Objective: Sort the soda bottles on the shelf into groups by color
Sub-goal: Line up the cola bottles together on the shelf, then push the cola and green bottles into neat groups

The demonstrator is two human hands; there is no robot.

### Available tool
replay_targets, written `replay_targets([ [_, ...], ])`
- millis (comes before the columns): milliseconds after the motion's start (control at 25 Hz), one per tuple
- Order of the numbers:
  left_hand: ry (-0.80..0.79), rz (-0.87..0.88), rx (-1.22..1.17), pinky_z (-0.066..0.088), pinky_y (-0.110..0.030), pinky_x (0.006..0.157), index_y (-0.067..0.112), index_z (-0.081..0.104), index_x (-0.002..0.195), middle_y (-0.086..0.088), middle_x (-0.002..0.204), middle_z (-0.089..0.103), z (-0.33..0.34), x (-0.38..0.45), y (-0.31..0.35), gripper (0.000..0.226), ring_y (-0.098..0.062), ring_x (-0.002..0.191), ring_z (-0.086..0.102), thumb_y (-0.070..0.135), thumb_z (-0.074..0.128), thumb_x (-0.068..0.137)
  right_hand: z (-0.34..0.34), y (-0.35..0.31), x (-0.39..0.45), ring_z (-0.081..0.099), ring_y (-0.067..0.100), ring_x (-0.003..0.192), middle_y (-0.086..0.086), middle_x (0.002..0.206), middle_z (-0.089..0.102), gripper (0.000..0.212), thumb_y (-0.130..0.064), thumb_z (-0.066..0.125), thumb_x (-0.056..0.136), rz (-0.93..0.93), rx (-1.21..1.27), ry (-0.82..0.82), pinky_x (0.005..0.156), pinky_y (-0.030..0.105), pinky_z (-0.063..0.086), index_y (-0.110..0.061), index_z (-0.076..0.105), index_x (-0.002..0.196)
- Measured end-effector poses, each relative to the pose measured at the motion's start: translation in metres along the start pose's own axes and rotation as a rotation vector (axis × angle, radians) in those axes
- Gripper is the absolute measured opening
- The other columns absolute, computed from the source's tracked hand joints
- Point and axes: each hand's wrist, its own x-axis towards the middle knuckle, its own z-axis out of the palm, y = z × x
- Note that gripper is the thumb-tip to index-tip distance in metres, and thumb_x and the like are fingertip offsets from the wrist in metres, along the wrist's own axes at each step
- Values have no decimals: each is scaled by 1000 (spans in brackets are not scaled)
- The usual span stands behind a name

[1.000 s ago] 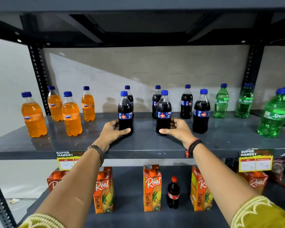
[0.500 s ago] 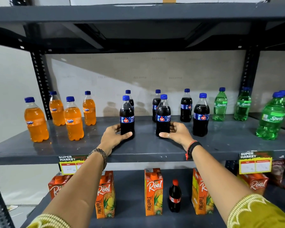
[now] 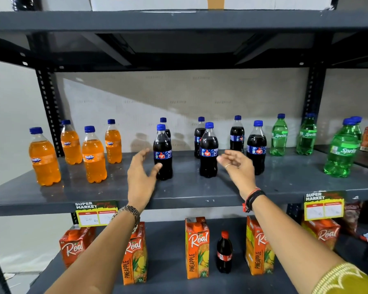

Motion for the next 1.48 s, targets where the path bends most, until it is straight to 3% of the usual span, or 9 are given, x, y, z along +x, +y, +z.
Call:
replay_targets([
  [120,56,226,34,37,-21,101,30,48,120,13,123,52,8,-29,10,33,5,116,45,19,54,89,-29,0,-11,60,-4,69,-2,82,68,9,-22,69,78,-146,69,245,60,5,44,-25,66,86],
  [360,-134,393,-31,36,-9,94,29,49,118,22,114,53,83,-62,59,31,6,109,49,18,53,89,-140,11,4,60,11,69,-3,71,66,11,-24,63,82,-209,114,531,69,23,47,-32,61,74],
  [520,-256,333,-86,42,-15,93,30,48,119,24,113,52,148,-72,93,33,4,110,51,24,54,88,-211,23,21,56,-1,71,-7,81,63,7,-32,64,78,-269,12,573,67,16,46,-33,60,84],
  [680,-260,-39,-136,38,-33,104,11,39,131,-6,135,48,226,-66,120,57,-18,125,45,25,65,82,-275,40,43,57,20,91,4,105,61,33,-33,70,76,-241,-223,475,82,37,49,-20,57,103],
  [800,-303,-391,-83,36,-33,101,3,31,137,-15,142,43,253,-54,115,88,-27,127,43,37,76,70,-295,54,51,53,18,100,5,116,52,55,-32,76,70,-208,-353,340,89,35,46,-13,51,115],
  [1000,-329,-358,-43,42,-27,88,12,50,125,-3,118,62,263,-48,104,73,-15,97,58,30,82,63,-310,63,75,55,11,97,-3,109,55,67,-32,82,62,-38,-339,185,85,25,43,-13,50,118],
  [1120,-355,-366,-94,43,-15,66,13,58,115,9,90,66,264,-45,106,57,-6,76,60,26,81,65,-308,62,87,65,18,95,3,101,66,55,-25,85,58,15,-306,87,86,30,50,-14,55,103],
  [1200,-340,-372,-104,40,-13,57,14,62,111,15,80,63,264,-45,107,51,-1,71,59,27,81,65,-302,59,92,64,21,97,7,107,67,68,-27,87,55,43,-312,35,89,34,51,-6,55,111],
  [1480,-318,-382,-77,47,-24,73,16,62,111,4,95,69,262,-45,103,62,-9,83,64,34,85,57,-260,52,99,54,12,91,-1,103,57,78,-36,86,55,92,-362,-90,78,22,42,-9,51,119],
])
